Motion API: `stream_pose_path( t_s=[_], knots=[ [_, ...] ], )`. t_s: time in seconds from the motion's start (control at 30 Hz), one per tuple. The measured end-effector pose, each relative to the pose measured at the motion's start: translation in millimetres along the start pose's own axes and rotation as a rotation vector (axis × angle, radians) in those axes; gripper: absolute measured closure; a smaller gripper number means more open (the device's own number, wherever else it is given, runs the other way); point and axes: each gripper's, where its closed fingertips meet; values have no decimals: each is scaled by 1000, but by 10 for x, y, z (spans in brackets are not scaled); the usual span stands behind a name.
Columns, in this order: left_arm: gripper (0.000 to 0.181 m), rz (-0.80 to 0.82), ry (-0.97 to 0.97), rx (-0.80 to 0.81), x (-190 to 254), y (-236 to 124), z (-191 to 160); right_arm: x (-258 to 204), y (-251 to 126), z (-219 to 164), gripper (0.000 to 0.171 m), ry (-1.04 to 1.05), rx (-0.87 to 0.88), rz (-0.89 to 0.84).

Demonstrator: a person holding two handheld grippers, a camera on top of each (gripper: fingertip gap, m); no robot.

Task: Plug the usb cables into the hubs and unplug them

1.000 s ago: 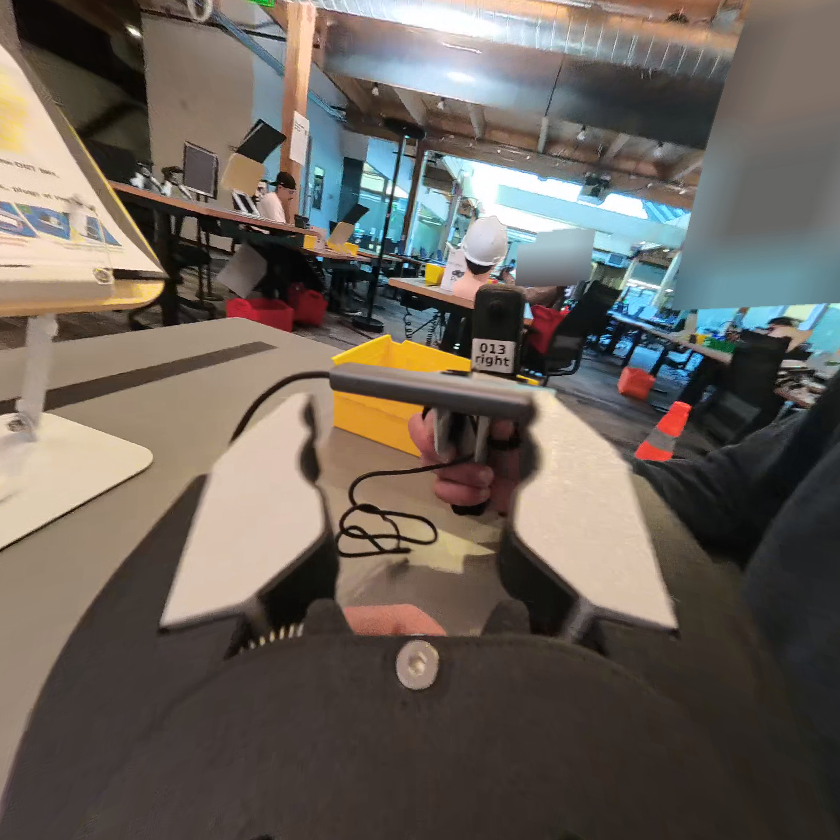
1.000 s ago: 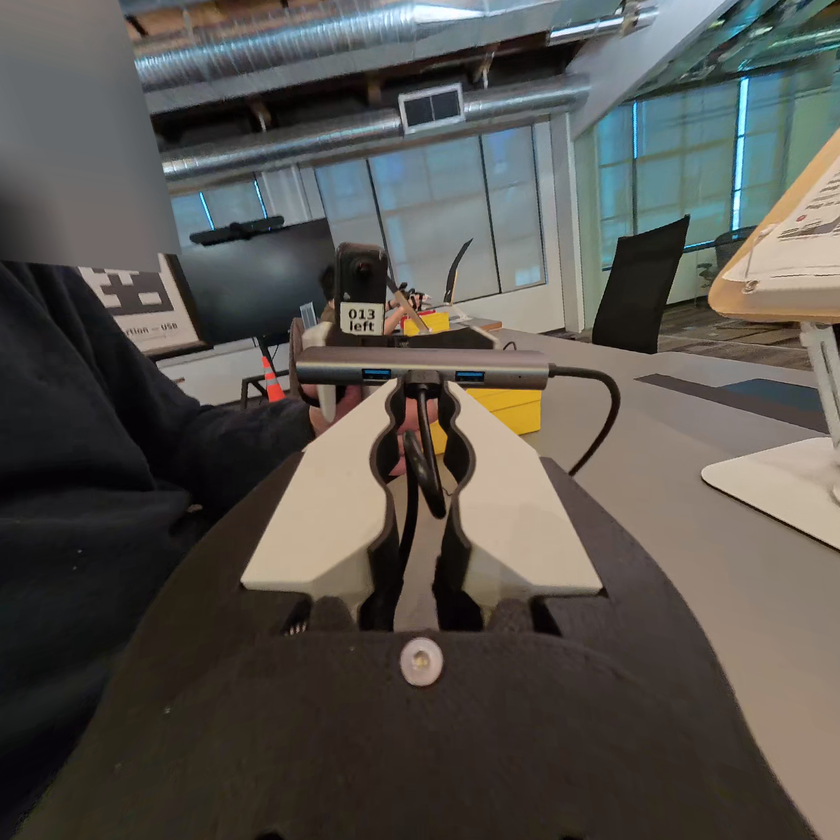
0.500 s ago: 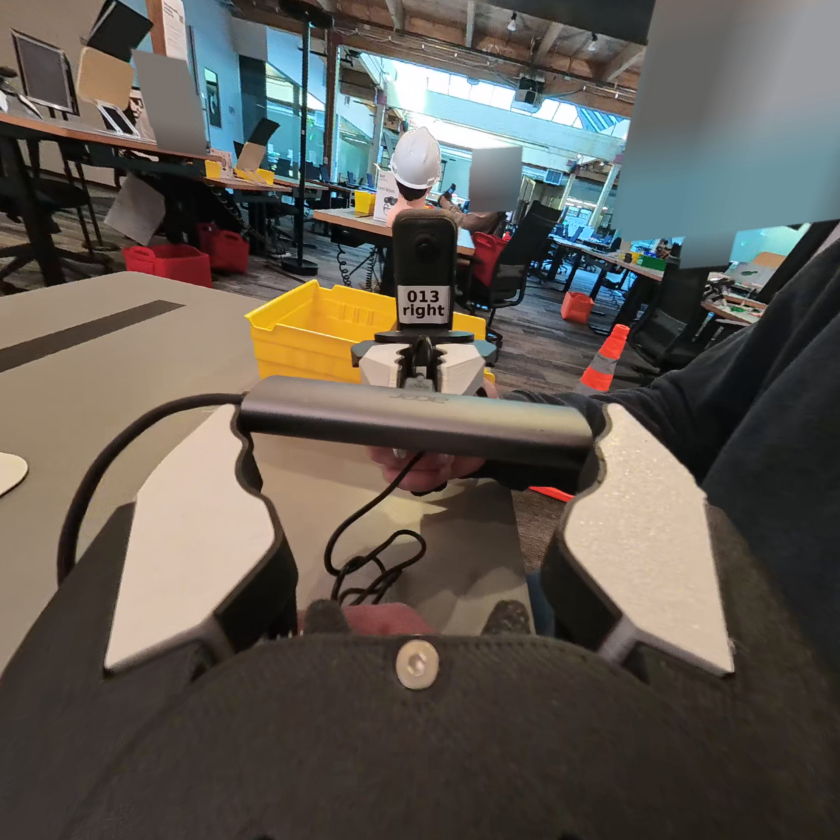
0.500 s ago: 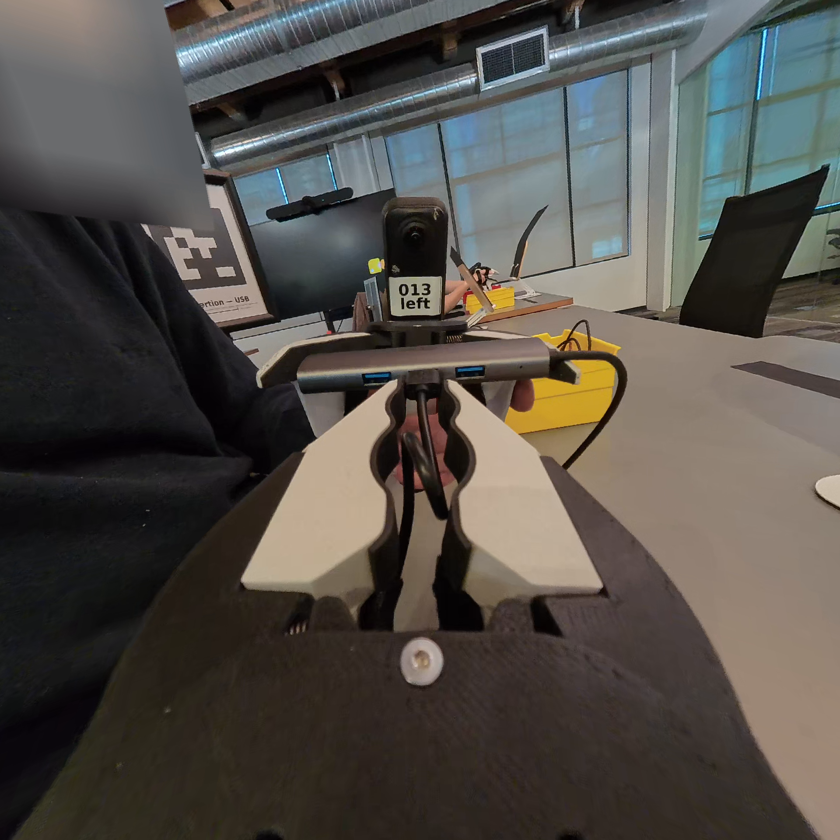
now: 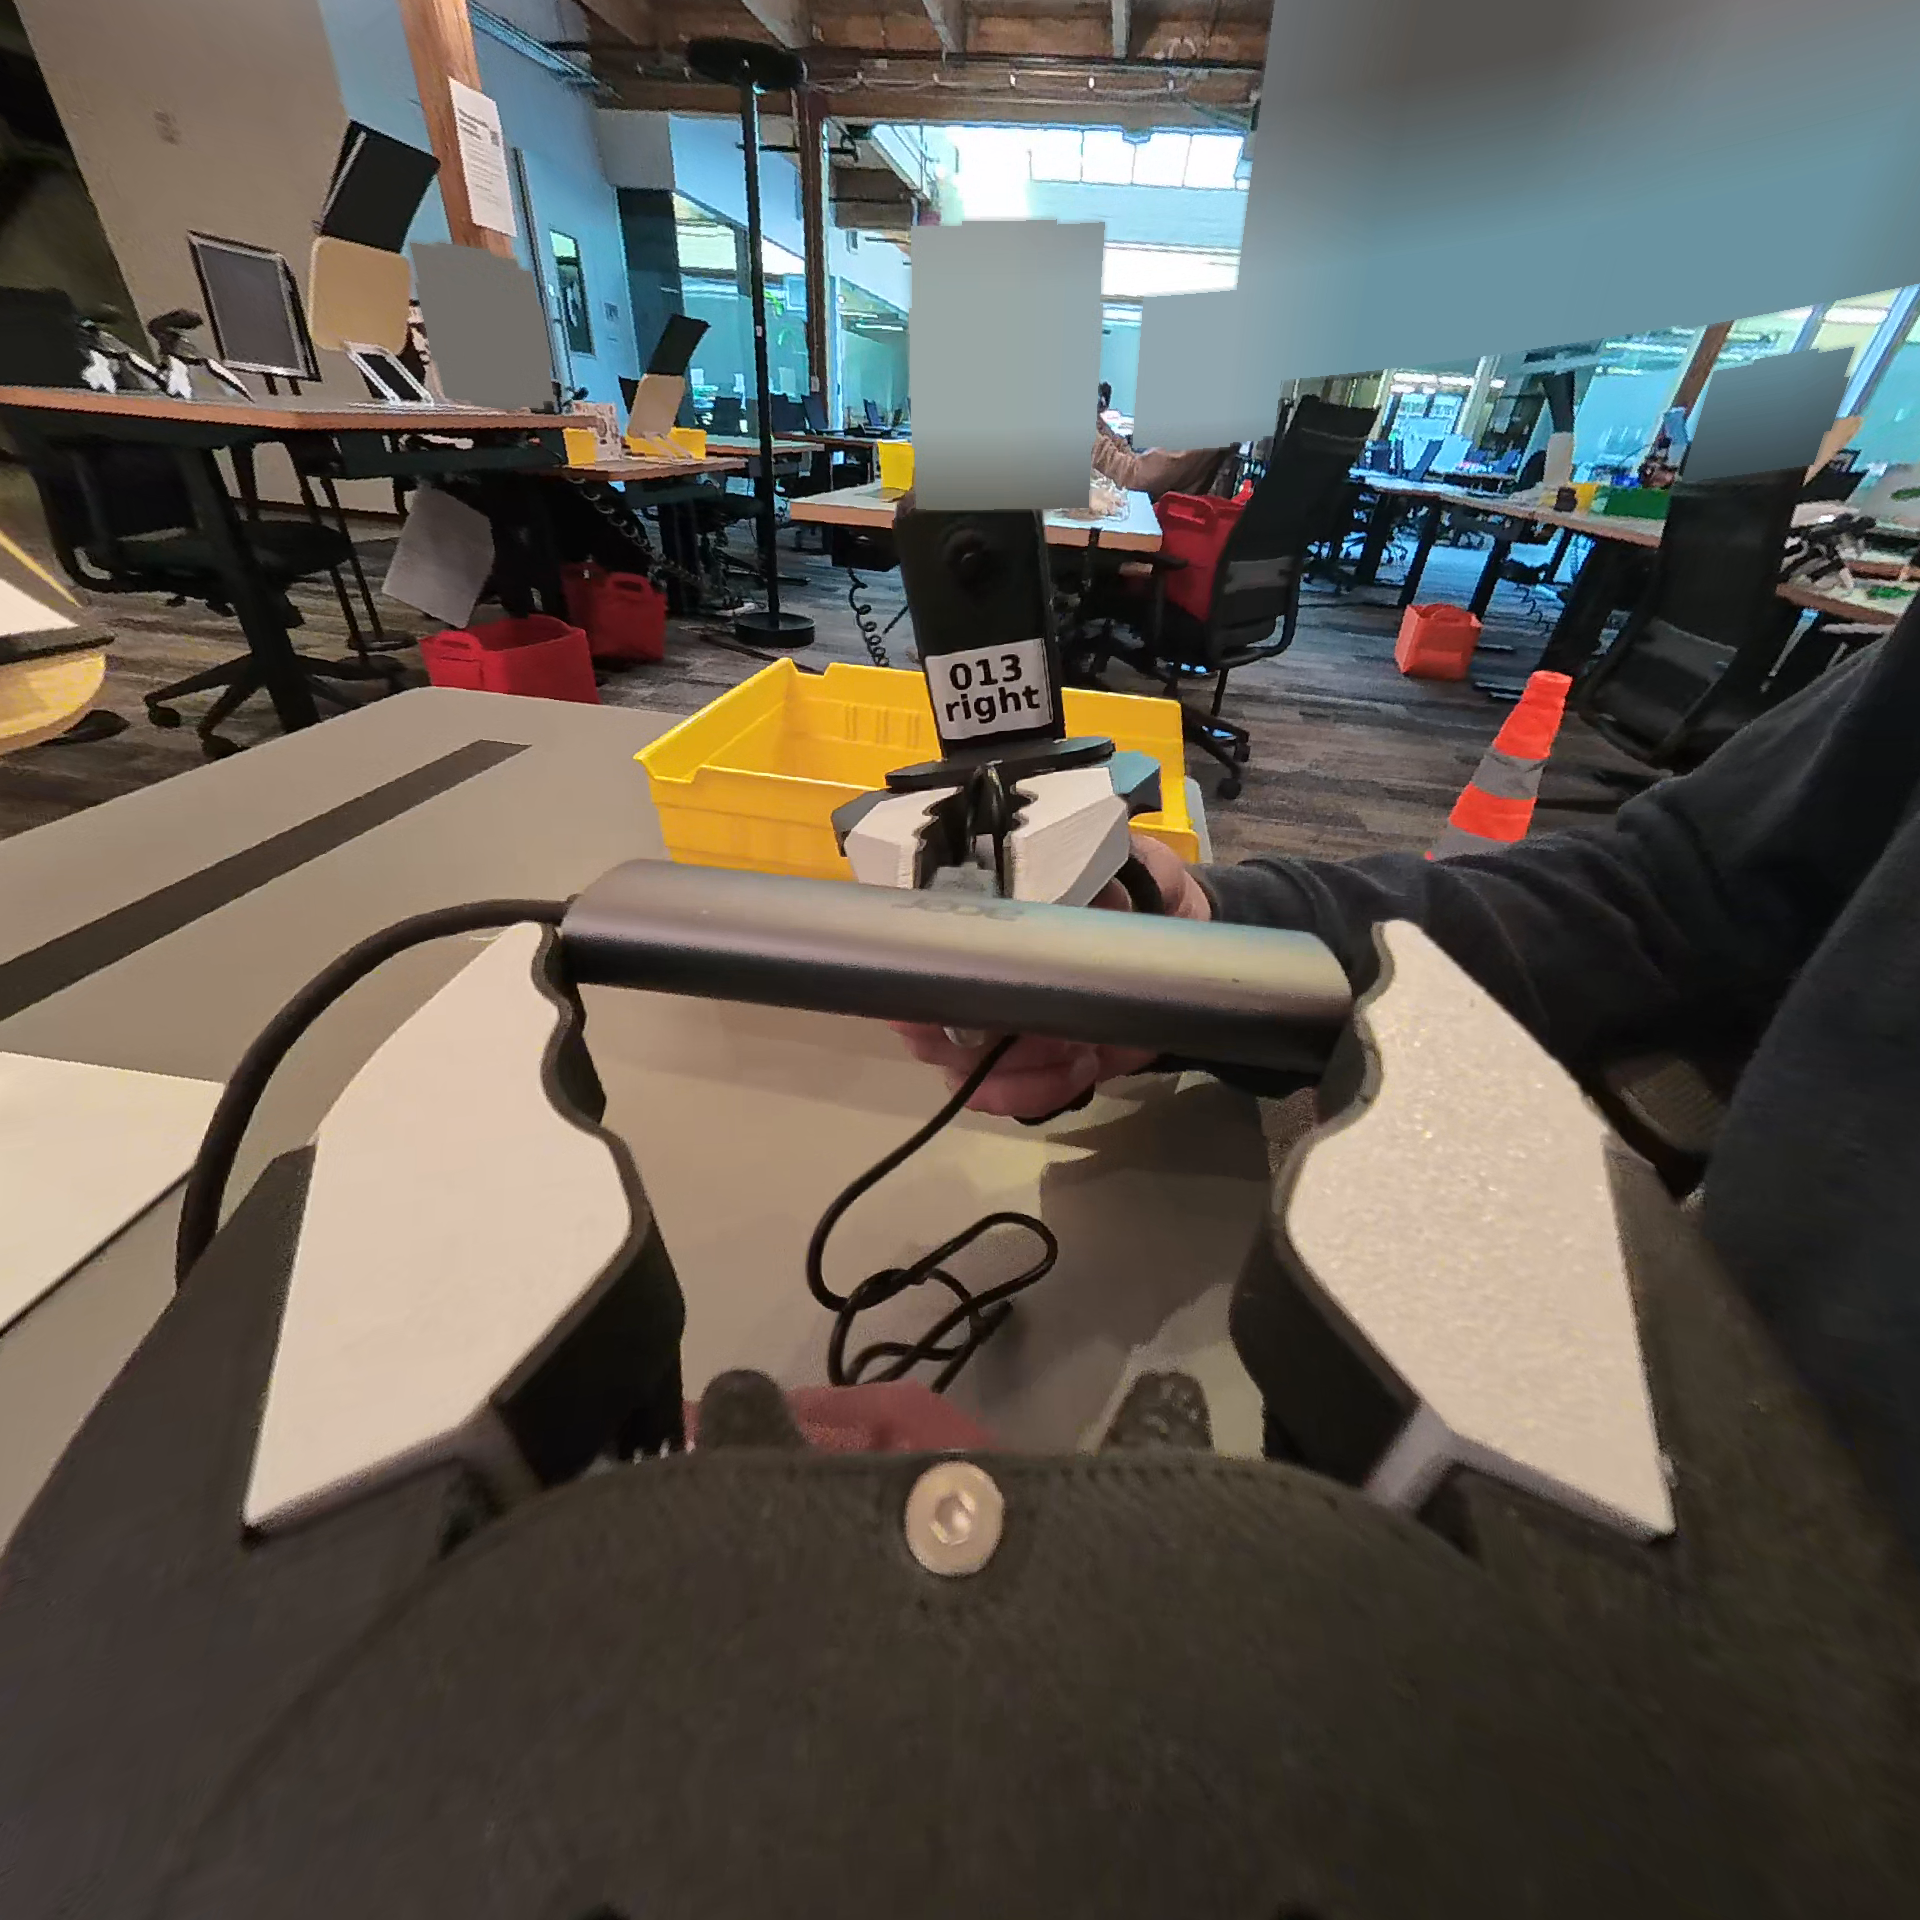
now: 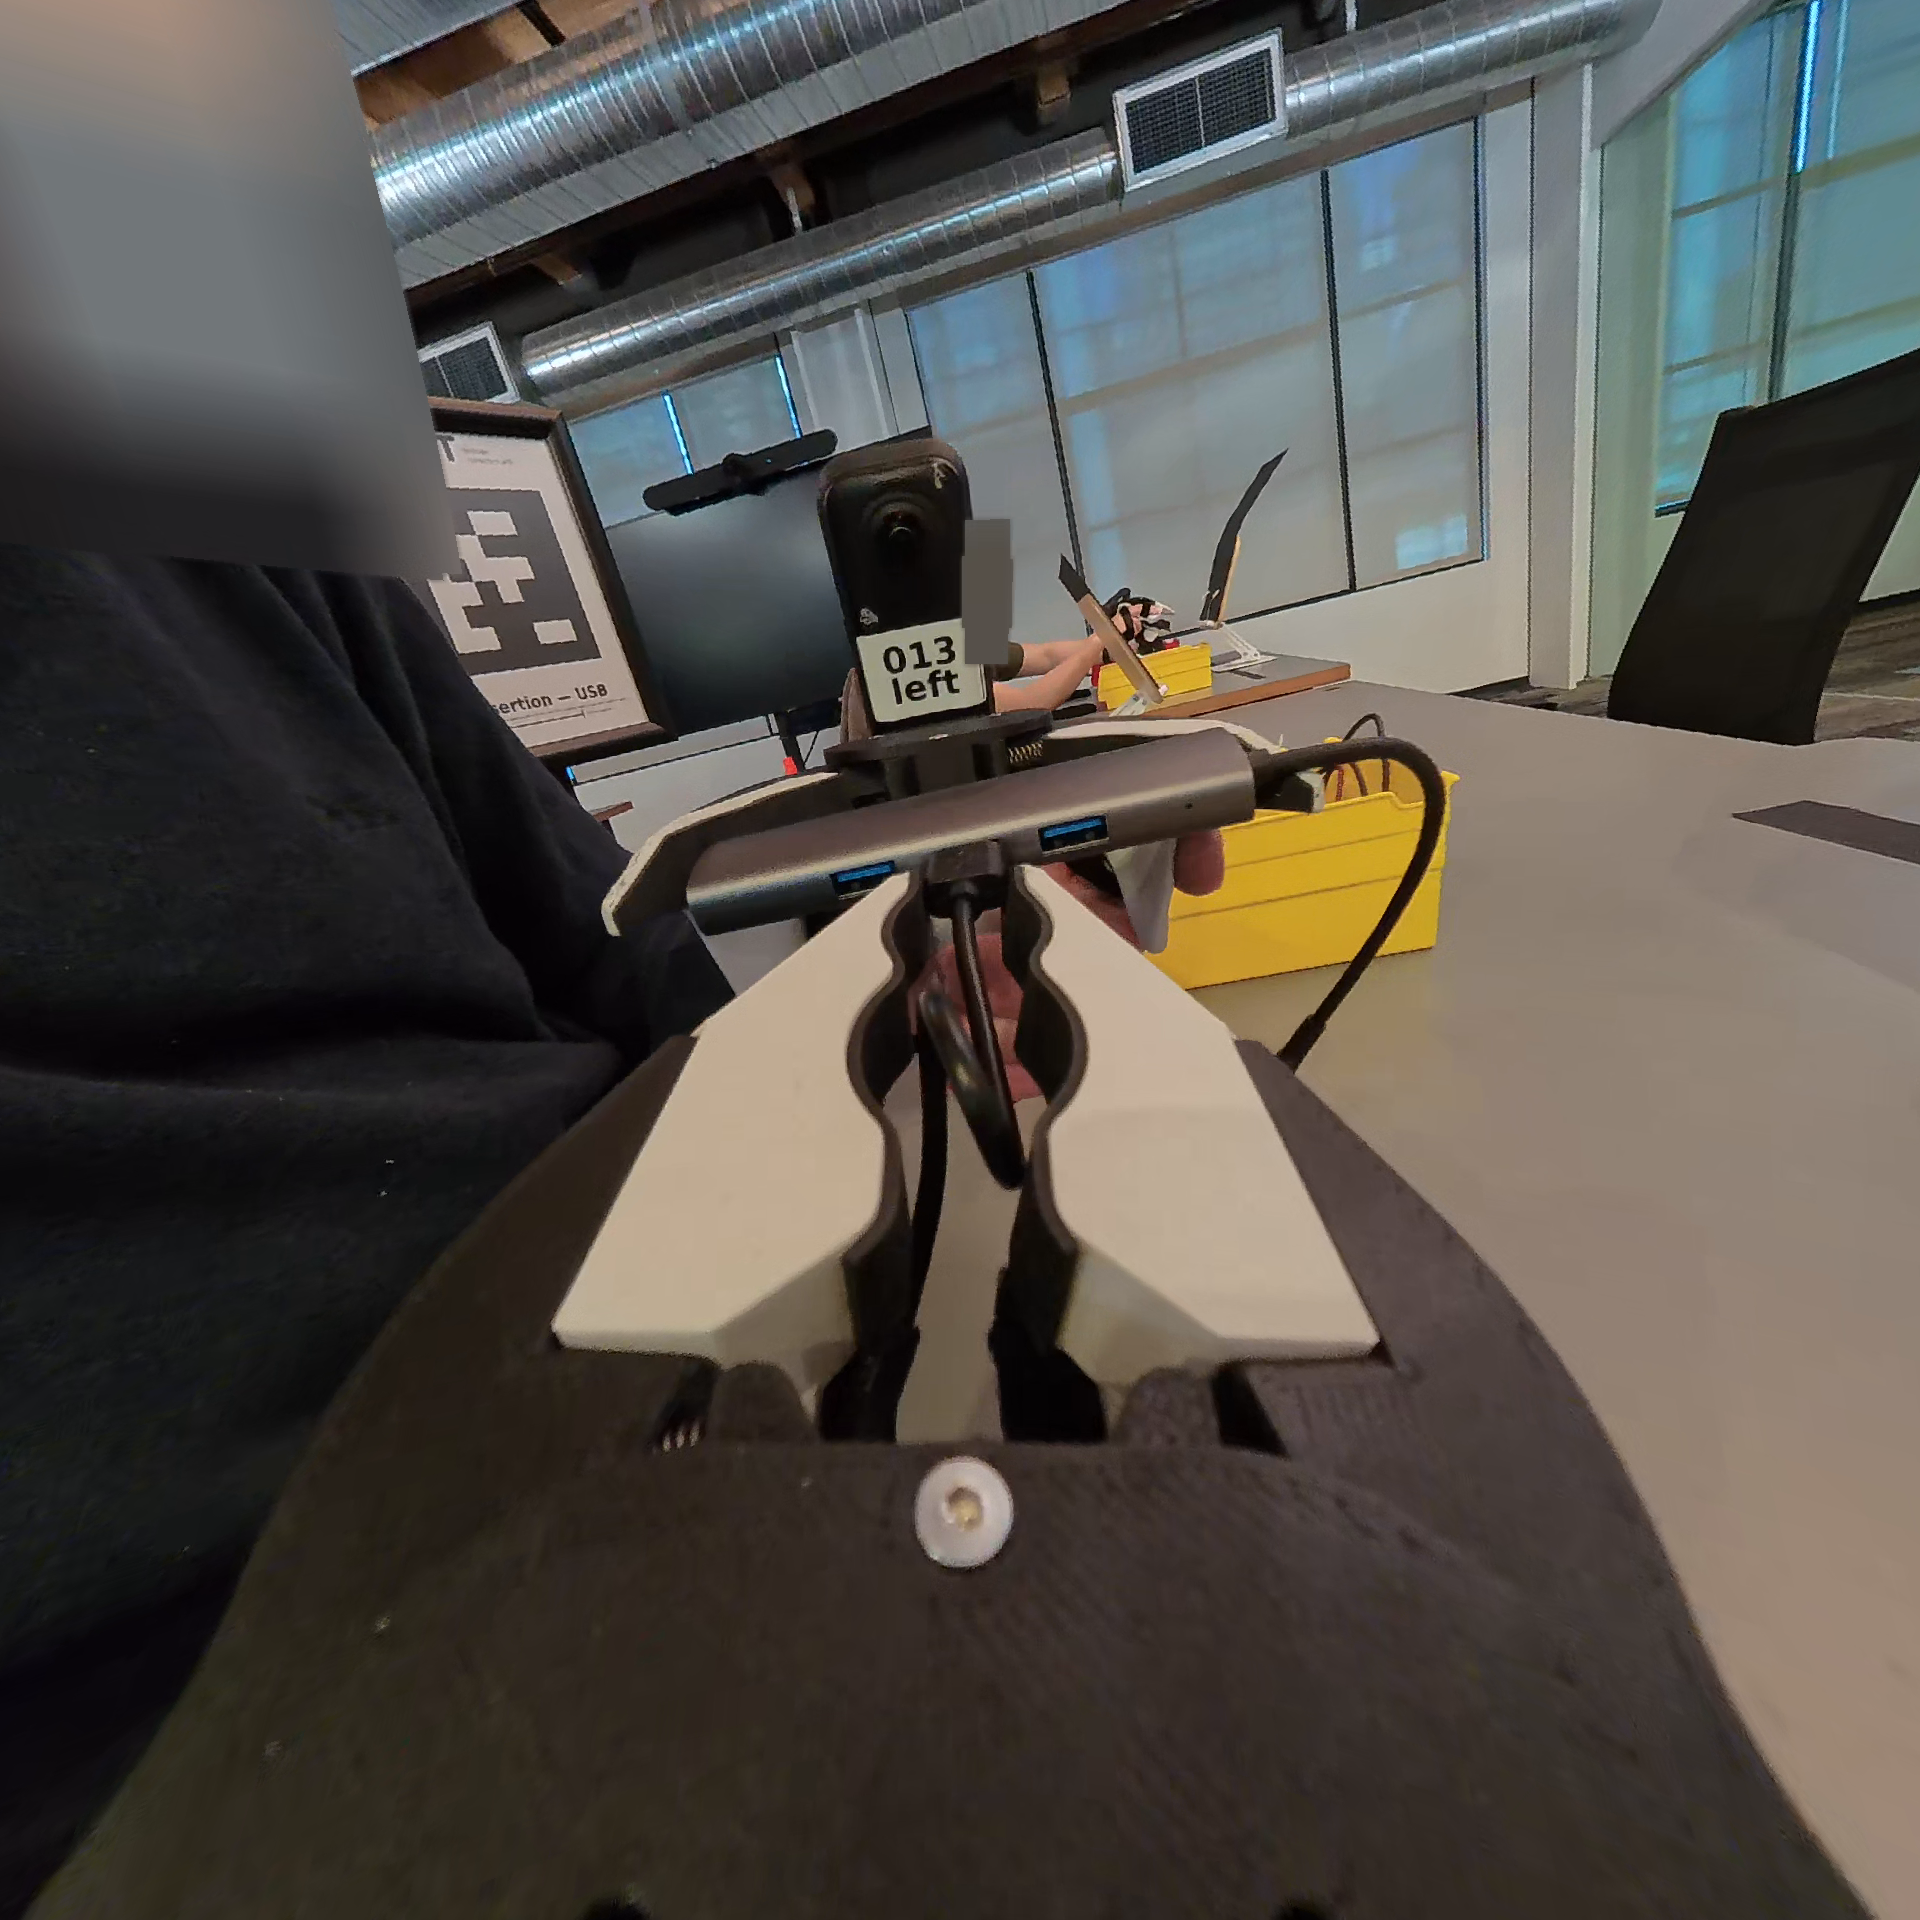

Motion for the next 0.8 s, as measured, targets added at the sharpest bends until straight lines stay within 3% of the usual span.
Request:
stream_pose_path(
  t_s=[0.4,0.8],
  knots=[
    [41,23,24,-11,-20,-23,-29,-29,3,4,159,-11,-48,16],
    [46,-1,11,9,22,-65,0,-22,-30,-13,159,13,-42,36]
  ],
)
Point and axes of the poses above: each gripper's, where its closed fingertips meet, y out along the fingers, z out of its top, x = y × z across the jaws, and after that the axes turned 11 degrees about -z, right-handed
